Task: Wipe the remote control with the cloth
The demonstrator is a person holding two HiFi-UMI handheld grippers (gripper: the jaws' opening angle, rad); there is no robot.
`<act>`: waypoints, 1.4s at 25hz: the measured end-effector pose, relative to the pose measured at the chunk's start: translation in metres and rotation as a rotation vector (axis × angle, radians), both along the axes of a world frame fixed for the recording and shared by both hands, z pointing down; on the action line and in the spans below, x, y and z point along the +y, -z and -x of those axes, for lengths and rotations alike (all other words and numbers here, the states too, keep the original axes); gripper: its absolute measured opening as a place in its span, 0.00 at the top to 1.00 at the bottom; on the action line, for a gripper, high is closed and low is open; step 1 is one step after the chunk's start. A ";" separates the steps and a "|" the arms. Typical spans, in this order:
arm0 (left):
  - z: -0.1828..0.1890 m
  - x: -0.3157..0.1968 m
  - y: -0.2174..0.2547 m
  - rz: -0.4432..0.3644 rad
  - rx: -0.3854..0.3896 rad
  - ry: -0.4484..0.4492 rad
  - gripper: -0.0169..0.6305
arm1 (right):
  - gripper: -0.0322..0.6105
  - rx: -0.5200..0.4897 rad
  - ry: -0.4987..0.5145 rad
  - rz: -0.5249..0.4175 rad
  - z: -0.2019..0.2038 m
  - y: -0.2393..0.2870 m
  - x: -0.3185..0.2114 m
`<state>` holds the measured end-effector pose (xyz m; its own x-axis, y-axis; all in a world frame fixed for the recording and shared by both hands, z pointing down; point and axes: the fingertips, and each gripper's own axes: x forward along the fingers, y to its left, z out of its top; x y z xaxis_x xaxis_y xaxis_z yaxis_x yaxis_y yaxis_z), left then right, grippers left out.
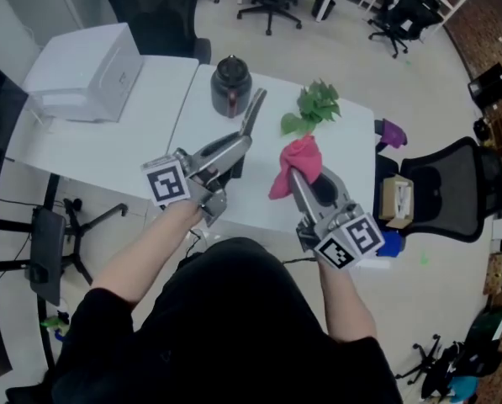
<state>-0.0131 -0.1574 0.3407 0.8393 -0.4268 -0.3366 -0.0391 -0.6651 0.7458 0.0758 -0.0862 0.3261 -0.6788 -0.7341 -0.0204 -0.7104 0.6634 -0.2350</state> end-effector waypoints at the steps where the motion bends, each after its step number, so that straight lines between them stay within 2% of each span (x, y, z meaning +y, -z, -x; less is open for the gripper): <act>1: 0.003 -0.002 0.005 0.058 0.107 -0.021 0.65 | 0.80 -0.017 0.048 0.025 0.011 -0.007 0.003; 2: 0.004 -0.003 0.009 0.102 0.194 -0.044 0.65 | 0.80 -0.032 0.092 0.050 0.021 -0.014 0.006; 4: 0.004 -0.002 0.012 0.150 0.301 -0.089 0.65 | 0.80 -0.056 0.161 0.094 0.037 -0.025 0.010; 7: -0.001 0.007 0.012 0.168 0.342 -0.149 0.65 | 0.80 -0.048 0.243 0.146 0.054 -0.038 0.014; 9: -0.007 0.013 0.010 0.165 0.322 -0.184 0.65 | 0.80 -0.043 0.278 0.166 0.059 -0.042 0.016; 12: -0.017 0.027 0.006 0.152 0.265 -0.253 0.65 | 0.80 -0.050 0.272 0.162 0.055 -0.041 0.011; 18: -0.030 0.059 0.003 0.100 0.187 -0.411 0.65 | 0.80 -0.076 0.189 0.098 0.026 -0.019 -0.008; 22: -0.035 0.074 -0.003 0.096 0.154 -0.475 0.65 | 0.80 -0.121 0.111 0.051 0.000 0.003 -0.022; 26: -0.038 0.078 -0.007 0.105 0.152 -0.489 0.65 | 0.80 -0.153 0.068 0.014 -0.018 0.018 -0.026; 29: -0.037 0.072 -0.006 0.119 0.182 -0.466 0.65 | 0.80 -0.179 0.068 -0.004 -0.021 0.024 -0.018; 35: -0.024 0.040 0.005 0.148 0.272 -0.355 0.65 | 0.80 -0.138 0.249 0.065 0.018 -0.001 0.016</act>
<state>0.0113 -0.1178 0.3354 0.8319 -0.1897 -0.5215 0.3811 -0.4878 0.7854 0.0574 -0.0701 0.3272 -0.8323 -0.5480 -0.0834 -0.4860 0.7938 -0.3656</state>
